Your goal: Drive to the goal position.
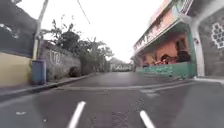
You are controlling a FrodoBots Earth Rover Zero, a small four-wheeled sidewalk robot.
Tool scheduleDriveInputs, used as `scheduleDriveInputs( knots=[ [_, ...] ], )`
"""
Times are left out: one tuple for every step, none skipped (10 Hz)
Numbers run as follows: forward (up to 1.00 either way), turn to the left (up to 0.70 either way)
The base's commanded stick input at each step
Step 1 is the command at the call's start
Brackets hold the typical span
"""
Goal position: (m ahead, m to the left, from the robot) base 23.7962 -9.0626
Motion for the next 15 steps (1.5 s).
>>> scheduleDriveInputs(
  knots=[
    [0.70, 0.00],
    [0.70, 0.00],
    [0.70, 0.00],
    [0.70, 0.00],
    [0.70, 0.00],
    [0.70, 0.00],
    [0.70, 0.00],
    [0.70, 0.00],
    [0.70, 0.00],
    [0.70, 0.00],
    [0.70, 0.00],
    [0.70, 0.00],
    [0.70, 0.00],
    [0.70, 0.00],
    [0.70, -0.02]
  ],
)
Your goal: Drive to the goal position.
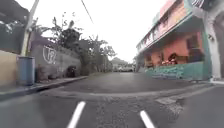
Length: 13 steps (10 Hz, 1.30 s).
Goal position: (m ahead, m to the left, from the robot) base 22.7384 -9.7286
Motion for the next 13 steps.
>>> scheduleDriveInputs(
  knots=[
    [0.70, -0.08],
    [0.70, -0.13],
    [0.70, -0.19],
    [0.70, -0.24],
    [0.70, -0.29],
    [0.70, -0.35],
    [0.70, -0.35],
    [0.70, -0.35],
    [0.70, -0.35],
    [0.70, -0.35],
    [0.70, -0.21],
    [0.70, -0.03],
    [0.70, 0.00]
  ],
)
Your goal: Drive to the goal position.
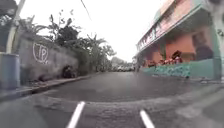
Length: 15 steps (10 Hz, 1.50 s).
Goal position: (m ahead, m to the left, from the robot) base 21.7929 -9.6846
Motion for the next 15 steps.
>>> scheduleDriveInputs(
  knots=[
    [0.70, 0.00],
    [0.70, 0.00],
    [0.70, 0.00],
    [0.70, 0.00],
    [0.70, 0.00],
    [0.70, 0.00],
    [0.70, 0.00],
    [0.70, 0.00],
    [0.70, 0.00],
    [0.70, 0.00],
    [0.70, 0.00],
    [0.70, 0.00],
    [0.70, 0.00],
    [0.70, 0.00],
    [0.70, 0.00]
  ],
)
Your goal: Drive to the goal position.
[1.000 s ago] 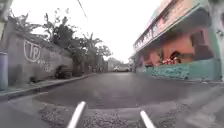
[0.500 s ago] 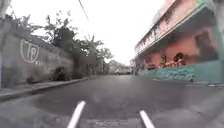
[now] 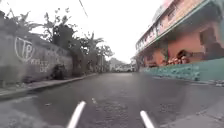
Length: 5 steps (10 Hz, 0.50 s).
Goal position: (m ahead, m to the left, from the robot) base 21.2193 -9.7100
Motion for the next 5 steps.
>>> scheduleDriveInputs(
  knots=[
    [0.70, 0.00],
    [0.70, 0.00],
    [0.70, 0.00],
    [0.70, 0.00],
    [0.70, 0.00]
  ],
)
